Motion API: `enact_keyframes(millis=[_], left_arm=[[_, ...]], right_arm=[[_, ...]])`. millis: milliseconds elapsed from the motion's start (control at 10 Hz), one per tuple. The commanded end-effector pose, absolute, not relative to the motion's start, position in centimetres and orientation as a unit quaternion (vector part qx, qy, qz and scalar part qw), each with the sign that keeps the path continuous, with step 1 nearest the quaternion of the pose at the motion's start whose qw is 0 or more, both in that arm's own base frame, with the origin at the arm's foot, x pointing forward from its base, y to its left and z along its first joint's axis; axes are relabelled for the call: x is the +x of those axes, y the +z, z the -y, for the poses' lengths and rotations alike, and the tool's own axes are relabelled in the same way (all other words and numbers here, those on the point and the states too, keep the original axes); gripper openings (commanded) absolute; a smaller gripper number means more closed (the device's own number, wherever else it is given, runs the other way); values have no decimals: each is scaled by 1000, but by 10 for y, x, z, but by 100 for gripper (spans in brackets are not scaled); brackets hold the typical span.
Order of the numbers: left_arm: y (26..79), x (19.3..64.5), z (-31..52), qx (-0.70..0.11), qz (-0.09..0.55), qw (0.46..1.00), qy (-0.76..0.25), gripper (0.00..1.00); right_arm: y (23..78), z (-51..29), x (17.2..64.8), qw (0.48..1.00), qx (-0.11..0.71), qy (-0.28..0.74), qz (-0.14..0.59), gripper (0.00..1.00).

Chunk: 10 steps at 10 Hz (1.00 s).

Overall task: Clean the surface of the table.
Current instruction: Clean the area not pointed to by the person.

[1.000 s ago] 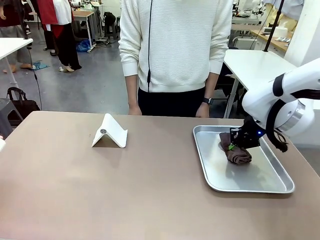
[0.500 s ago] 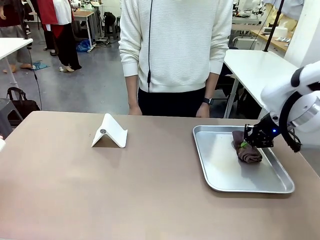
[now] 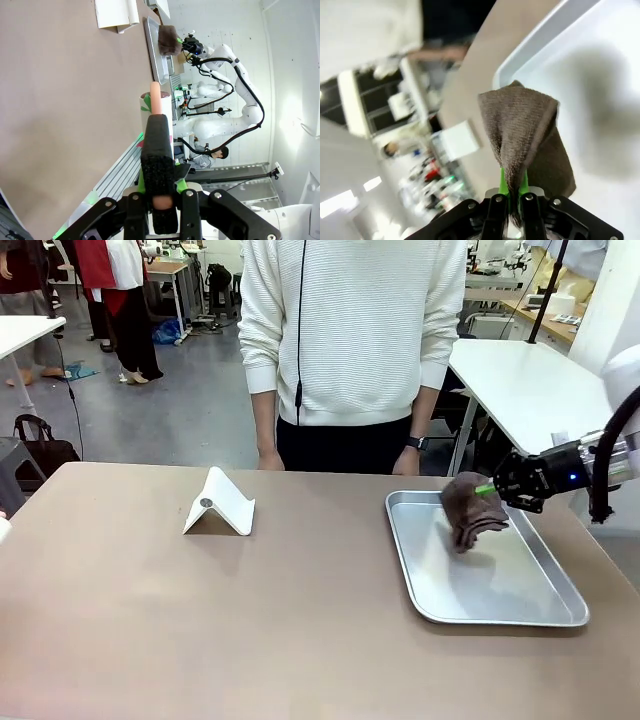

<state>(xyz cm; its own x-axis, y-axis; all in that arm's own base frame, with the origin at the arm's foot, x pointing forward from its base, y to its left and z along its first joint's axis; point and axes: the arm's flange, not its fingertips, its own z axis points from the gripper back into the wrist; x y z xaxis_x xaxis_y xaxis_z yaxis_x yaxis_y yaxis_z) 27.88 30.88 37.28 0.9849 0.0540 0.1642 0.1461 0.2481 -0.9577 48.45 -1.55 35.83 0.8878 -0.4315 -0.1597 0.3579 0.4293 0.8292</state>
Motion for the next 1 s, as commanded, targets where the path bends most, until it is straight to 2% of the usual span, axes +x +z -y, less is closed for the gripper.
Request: enact_keyframes(millis=[0,300,500,800,900], left_arm=[[375,275,-305,-611,81,787,-29,22],[375,275,-305,-611,81,787,-29,22],[375,275,-305,-611,81,787,-29,22],[375,275,-305,-611,81,787,-29,22],[375,275,-305,-611,81,787,-29,22]], right_arm=[[361,29,474,784,585,-207,-28,0],[397,64,436,715,681,-123,-99,0],[413,115,403,696,704,-125,-63,0],[391,168,393,649,718,-250,12,0],[412,155,388,678,713,-176,-39,0]])
